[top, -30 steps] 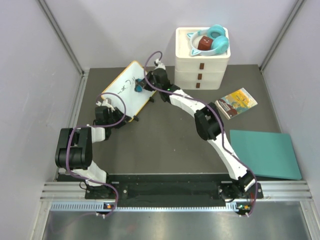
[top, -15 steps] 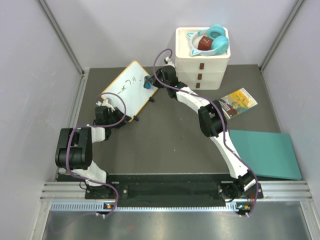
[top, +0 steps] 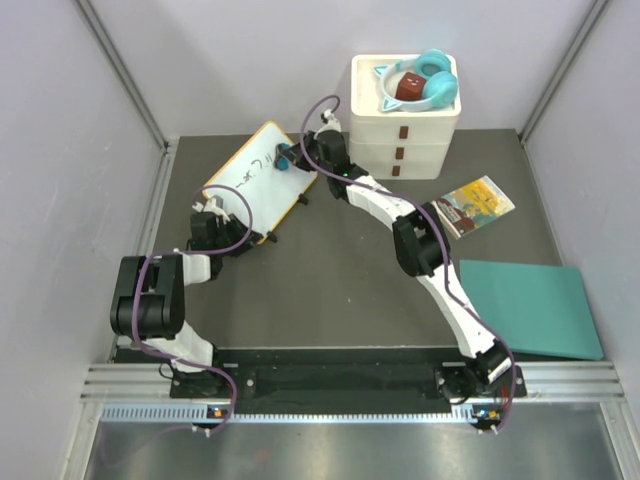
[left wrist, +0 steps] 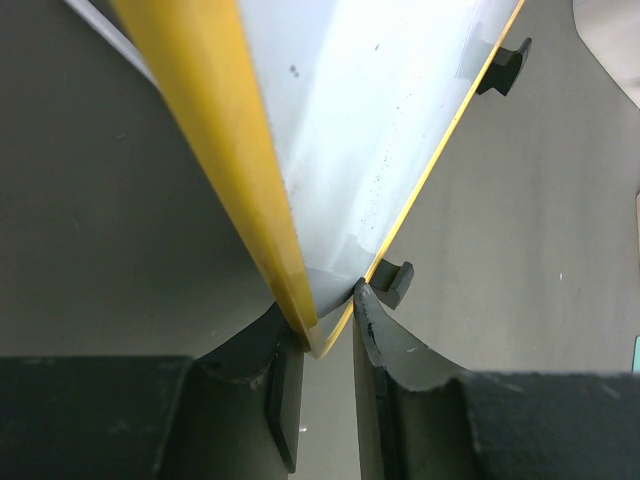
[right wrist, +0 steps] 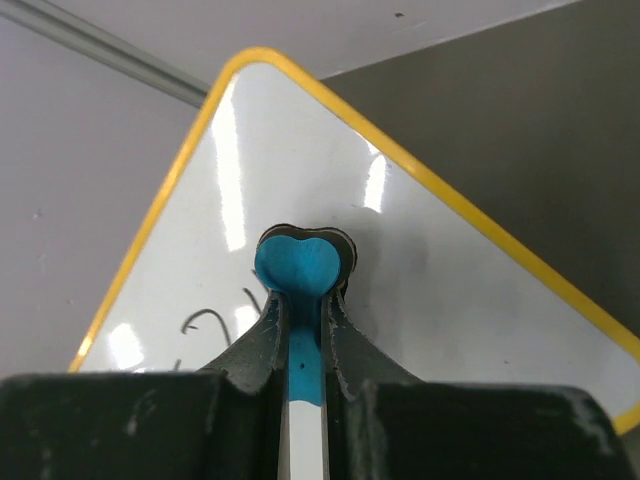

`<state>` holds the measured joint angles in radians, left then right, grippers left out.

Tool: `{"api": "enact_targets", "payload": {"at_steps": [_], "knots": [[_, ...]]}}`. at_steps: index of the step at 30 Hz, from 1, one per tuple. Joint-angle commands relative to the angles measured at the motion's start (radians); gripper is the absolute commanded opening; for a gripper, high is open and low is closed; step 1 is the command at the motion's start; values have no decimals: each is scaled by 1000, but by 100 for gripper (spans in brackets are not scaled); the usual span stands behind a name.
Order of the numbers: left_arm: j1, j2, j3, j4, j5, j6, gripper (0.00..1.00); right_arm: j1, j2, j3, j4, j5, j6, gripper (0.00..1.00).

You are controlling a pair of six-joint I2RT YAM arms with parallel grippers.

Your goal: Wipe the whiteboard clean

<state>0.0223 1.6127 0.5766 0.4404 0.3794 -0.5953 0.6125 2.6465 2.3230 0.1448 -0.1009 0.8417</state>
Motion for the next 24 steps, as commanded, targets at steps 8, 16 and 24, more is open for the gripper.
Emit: {"api": "enact_targets", "payload": {"at_steps": [8,16,24], "knots": [[-19,30,-12,-189,-30,61,0,44,59,134,219,64,108,0],[-19,32,-12,-187,-28,63,0,32,78,107,122,133,120,0],[-19,29,-14,-186,-28,65,0,4,107,96,154,68,160,0]]}}
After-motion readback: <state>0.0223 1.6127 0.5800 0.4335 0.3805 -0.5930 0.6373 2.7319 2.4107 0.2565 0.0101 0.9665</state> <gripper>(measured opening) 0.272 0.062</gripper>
